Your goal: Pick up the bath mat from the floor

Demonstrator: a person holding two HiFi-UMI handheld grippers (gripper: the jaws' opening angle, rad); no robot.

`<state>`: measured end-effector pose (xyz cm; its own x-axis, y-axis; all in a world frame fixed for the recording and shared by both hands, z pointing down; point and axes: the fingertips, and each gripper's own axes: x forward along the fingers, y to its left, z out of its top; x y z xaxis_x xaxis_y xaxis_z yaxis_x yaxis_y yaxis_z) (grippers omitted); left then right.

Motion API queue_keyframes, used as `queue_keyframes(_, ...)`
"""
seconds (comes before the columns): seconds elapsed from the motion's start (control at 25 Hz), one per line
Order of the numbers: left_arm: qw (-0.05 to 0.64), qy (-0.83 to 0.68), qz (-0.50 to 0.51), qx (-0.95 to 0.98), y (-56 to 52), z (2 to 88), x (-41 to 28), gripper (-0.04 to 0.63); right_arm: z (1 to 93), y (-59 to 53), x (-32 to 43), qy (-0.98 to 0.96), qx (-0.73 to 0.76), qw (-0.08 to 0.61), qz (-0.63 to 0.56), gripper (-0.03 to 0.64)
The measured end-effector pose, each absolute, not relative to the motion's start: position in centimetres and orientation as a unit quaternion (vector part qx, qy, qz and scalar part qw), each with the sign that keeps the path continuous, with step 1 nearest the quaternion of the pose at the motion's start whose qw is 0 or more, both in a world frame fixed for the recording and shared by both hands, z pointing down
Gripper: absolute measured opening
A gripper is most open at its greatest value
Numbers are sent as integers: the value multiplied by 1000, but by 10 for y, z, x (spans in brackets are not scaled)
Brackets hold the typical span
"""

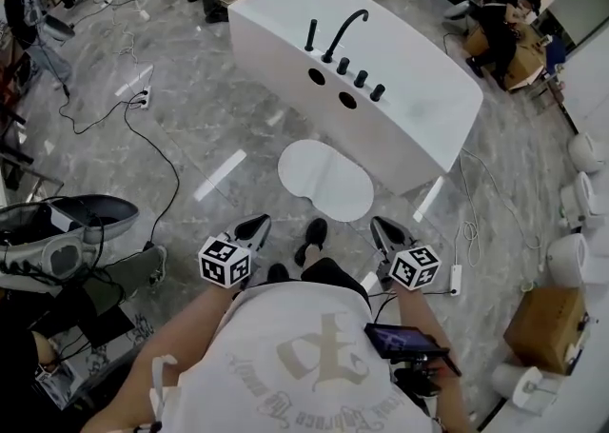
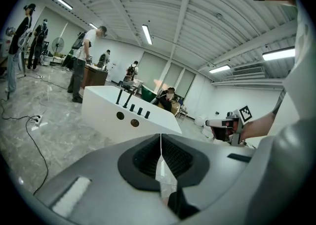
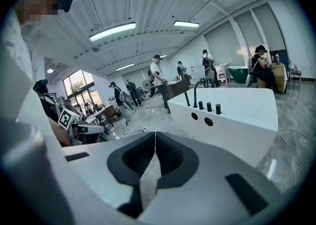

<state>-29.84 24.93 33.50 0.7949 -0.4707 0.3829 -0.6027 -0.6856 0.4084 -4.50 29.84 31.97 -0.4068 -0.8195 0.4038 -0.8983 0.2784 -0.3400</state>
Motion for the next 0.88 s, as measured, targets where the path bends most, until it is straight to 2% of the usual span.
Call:
queue_keyframes(0.56, 266, -283, 175, 905, 162, 344, -236, 9, 360, 205, 10, -788, 534, 43, 302, 6)
queue_keyframes(0.88, 254, -262, 204, 908, 92, 341, -169, 9, 371, 135, 69, -782, 541, 19, 309, 6)
